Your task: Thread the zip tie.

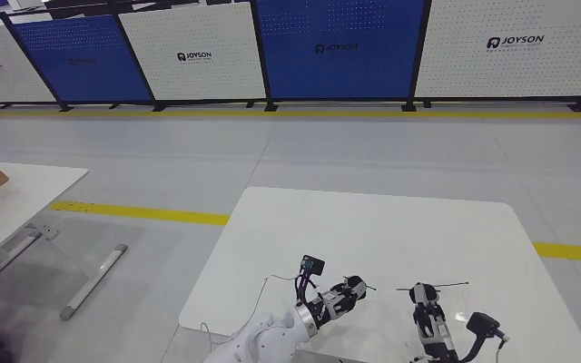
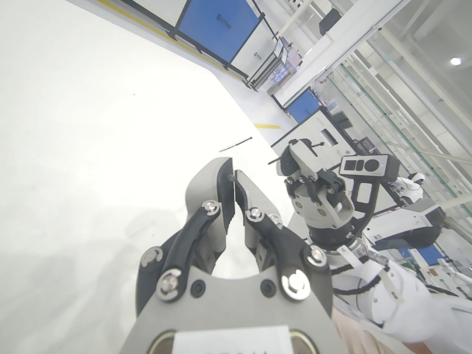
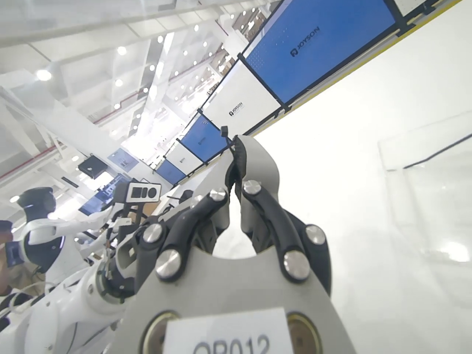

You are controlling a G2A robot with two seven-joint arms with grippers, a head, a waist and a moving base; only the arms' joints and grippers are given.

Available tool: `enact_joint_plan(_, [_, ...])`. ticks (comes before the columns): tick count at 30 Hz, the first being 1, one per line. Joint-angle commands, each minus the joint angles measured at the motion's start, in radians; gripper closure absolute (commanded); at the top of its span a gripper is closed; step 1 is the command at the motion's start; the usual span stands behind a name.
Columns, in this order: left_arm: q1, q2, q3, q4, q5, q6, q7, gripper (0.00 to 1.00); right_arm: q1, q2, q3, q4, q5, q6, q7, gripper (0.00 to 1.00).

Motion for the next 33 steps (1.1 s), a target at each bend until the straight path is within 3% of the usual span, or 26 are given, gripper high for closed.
enact_joint_plan(1, [0.0,0.0,0.0,0.0,0.0,0.0,0.0,1.0,-0.009,-0.001,0.004,-0.007,-0.001,-0.022,-0.01,1.0])
enact_joint_plan(16, [0.0,0.0,0.0,0.0,0.0,0.0,0.0,1.0,-0.005,-0.01,-0.013,-0.018,-0.027,-0.011,-0.013,1.0])
enact_joint_plan(23, [0.0,0.0,0.0,0.0,0.0,0.0,0.0,1.0,-0.014,-0.035,-0.043,0.017,-0.085,0.091,-0.167,1.0])
enact_joint_plan(28, [0.0,0.0,0.0,0.0,0.0,0.0,0.0,1.0,0.014,-0.049,-0.061,0.055,-0.046,0.102,-0.127,1.0])
enact_joint_plan(33, [0.0,0.0,0.0,0.0,0.0,0.0,0.0,1.0,0.034,-0.06,-0.084,0.082,-0.021,0.072,-0.058,1.0])
